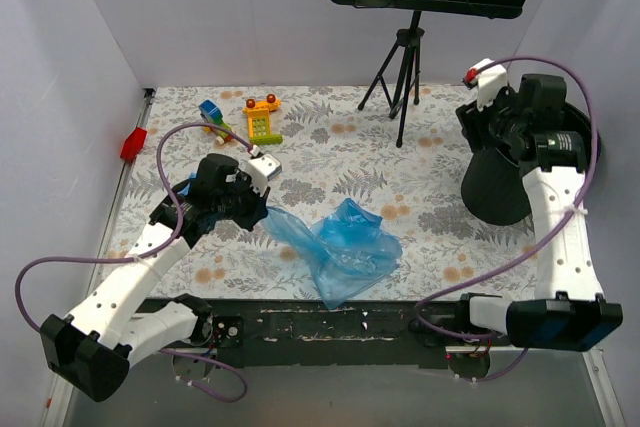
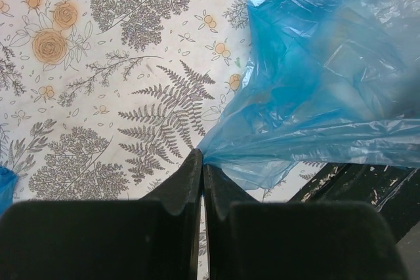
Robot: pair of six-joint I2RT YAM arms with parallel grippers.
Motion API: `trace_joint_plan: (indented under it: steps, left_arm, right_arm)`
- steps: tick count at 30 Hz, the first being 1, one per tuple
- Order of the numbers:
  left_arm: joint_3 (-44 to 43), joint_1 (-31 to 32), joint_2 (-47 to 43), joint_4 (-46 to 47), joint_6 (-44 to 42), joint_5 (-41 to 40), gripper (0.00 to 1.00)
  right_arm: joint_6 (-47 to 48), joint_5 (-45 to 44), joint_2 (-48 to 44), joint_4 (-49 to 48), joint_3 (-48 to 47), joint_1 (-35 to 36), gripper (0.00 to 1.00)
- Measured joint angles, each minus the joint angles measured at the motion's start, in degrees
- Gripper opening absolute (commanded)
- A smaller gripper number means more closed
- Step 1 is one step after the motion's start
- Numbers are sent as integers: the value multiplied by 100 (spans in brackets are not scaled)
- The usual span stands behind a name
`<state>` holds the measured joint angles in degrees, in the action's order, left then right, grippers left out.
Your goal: Put the trash bags into the trash bin
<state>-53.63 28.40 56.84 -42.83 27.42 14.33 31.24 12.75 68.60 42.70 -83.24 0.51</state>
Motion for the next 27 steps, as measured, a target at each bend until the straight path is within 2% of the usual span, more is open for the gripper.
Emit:
trace_joint_plan:
  steps: [4,6,10,12,13,15,19,24,25,27]
  left_arm:
    - [-9,0,-17,4,92,39,0]
    - [-11,0,-31,4,120,50,0]
    - [-98,-9,-44,-7,138,44,0]
    - [-203,-33,-44,-9,116,4,0]
    - [-273,-63,-44,-11,98,-22,0]
    - [-439,-146,-48,-15,42,-94,0]
    - [-1014,-535,-55,50,-85,-282,0]
    - [-1836,-1283,-52,201,-31,-402,0]
    - [-2087,-1475,-31,212,28,-415,0]
    - [-2511,-1733,31,238,142,-433,0]
  right_arm:
    - [46,-345,533,-4,-269,-378,67]
    - [61,-481,785,151,-319,-522,62]
    - [0,-485,1447,756,-540,-682,20]
    - [-28,-420,1615,975,-560,-688,5]
    - [-94,-376,1628,1060,-595,-688,1]
    - [138,-79,1587,1143,-636,-684,1]
    - [179,203,1419,1495,-737,-221,1]
    - [151,691,1016,1849,-699,1130,1]
    - [133,813,911,1858,-647,1665,1]
    - [101,990,758,1834,-529,2229,1]
